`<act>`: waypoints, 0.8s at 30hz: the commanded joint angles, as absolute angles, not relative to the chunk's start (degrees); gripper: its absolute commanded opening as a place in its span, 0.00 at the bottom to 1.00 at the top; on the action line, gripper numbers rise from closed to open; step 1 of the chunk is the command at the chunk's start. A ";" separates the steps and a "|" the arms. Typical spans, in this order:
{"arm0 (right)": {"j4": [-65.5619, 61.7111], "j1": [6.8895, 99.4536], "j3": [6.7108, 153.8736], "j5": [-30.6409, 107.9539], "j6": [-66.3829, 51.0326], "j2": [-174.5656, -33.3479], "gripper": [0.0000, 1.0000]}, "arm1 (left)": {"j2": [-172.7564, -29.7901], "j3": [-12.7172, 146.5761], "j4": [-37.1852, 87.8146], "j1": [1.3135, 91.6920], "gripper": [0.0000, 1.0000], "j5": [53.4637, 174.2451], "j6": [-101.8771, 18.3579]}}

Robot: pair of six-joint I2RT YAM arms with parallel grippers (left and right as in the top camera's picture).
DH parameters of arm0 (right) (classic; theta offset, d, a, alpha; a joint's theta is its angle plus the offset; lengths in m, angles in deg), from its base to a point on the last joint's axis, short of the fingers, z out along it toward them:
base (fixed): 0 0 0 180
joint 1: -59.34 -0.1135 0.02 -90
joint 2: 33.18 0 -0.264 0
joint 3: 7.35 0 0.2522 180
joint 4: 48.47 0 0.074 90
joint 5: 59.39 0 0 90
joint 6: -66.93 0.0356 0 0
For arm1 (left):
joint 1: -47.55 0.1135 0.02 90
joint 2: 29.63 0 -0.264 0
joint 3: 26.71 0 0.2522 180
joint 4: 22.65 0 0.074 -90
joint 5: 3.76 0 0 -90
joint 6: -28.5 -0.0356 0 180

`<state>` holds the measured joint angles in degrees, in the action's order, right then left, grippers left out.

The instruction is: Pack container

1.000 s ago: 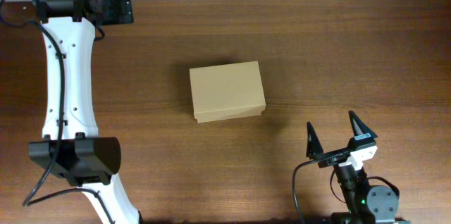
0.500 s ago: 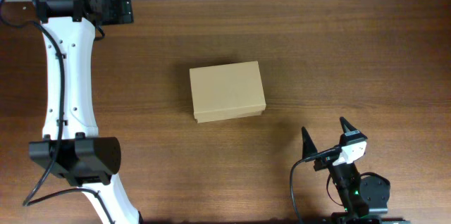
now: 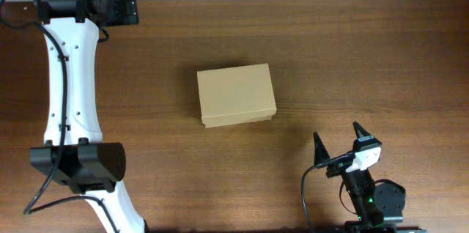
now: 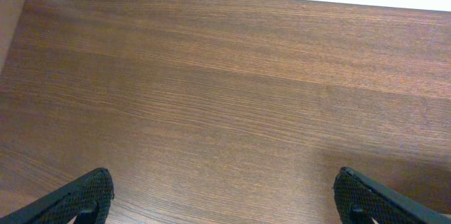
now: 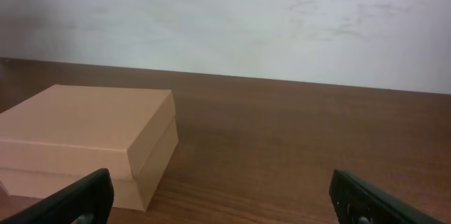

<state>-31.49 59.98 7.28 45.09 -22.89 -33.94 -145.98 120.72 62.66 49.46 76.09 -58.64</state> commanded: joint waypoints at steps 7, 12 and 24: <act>-31.53 59.76 6.73 45.40 -22.60 -33.61 0.99 | -137.22 120.52 62.70 46.19 0.99 75.50 -58.69; -31.53 59.76 6.73 45.40 -22.60 -33.61 0.99 | -124.32 112.24 62.68 42.84 1.00 75.47 -58.69; -31.53 59.76 6.73 45.40 -22.60 -33.61 0.99 | -81.35 62.89 53.85 41.92 1.00 78.91 -58.40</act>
